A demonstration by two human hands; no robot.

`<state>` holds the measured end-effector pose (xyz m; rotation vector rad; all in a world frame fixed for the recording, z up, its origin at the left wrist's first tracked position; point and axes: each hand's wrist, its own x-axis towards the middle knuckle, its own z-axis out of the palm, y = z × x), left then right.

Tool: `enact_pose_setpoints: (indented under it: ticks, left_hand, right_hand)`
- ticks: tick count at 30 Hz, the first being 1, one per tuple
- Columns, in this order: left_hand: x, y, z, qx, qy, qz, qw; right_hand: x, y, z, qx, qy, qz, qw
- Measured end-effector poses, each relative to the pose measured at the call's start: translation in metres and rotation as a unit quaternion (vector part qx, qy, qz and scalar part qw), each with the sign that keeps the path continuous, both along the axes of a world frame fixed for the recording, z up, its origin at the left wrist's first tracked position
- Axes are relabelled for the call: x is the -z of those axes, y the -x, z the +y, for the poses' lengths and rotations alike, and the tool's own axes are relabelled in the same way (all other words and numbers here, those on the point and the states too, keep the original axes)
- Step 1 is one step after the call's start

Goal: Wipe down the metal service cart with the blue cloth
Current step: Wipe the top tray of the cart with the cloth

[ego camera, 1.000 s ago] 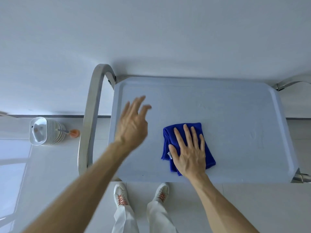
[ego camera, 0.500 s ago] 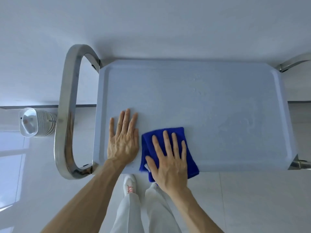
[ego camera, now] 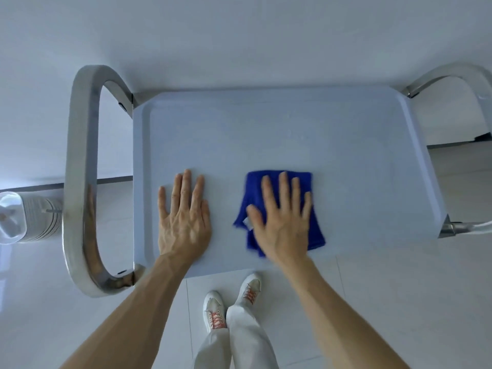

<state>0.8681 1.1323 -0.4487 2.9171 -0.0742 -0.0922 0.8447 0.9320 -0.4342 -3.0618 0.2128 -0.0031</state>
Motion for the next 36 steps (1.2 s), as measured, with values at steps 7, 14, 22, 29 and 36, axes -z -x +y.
enact_pose_setpoints:
  ticks: [7,14,22,29,36]
  left_hand:
    - [0.002,0.002,0.0,-0.004,0.007,-0.021,1.0]
    - [-0.009,0.001,-0.009,-0.017,0.015,-0.032,0.999]
    - [-0.031,-0.038,-0.079,0.091,0.052,-0.019,0.994]
    - [-0.002,-0.034,-0.092,0.062,-0.011,-0.029,0.998]
    - [0.002,-0.034,-0.09,0.067,-0.003,-0.06,0.996]
  right_hand:
    - [-0.004,0.091,-0.094,-0.195,-0.004,0.035,0.98]
    - [-0.009,0.02,-0.143,-0.024,0.02,0.05,0.998]
    - [-0.004,0.012,-0.14,-0.004,0.027,0.044,0.999]
    - [0.004,-0.025,-0.156,-0.052,0.028,0.029,0.998]
    - [0.004,-0.11,-0.108,0.029,0.001,-0.003,1.0]
